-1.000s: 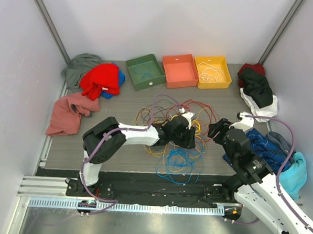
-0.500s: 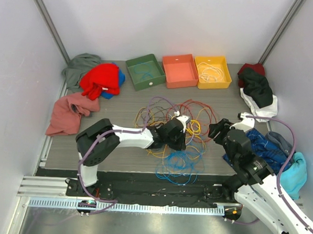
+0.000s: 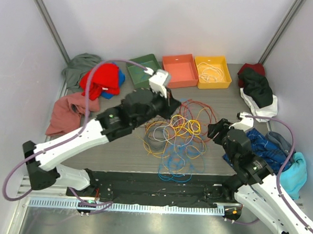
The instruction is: Untangle the cables
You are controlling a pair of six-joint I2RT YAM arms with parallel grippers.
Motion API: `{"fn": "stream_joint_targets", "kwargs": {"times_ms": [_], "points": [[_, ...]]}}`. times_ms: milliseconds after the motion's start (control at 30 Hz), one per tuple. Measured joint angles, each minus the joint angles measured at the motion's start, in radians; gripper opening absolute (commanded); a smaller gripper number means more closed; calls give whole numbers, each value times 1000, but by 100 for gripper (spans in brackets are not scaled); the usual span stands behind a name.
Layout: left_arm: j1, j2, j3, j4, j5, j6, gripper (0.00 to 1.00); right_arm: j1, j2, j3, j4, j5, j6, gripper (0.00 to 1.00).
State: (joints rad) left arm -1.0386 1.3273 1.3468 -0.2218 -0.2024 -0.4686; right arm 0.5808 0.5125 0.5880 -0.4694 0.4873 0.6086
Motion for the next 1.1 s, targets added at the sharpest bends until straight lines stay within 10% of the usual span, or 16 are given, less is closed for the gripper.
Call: {"fn": "stream_joint_targets", "kwargs": {"times_ms": [733, 1100], "points": [[0, 143, 838, -270, -308, 424, 0, 0, 49, 9, 87, -169, 0, 60], [0, 231, 935, -242, -403, 579, 0, 0, 78, 9, 154, -254, 2, 64]]}}
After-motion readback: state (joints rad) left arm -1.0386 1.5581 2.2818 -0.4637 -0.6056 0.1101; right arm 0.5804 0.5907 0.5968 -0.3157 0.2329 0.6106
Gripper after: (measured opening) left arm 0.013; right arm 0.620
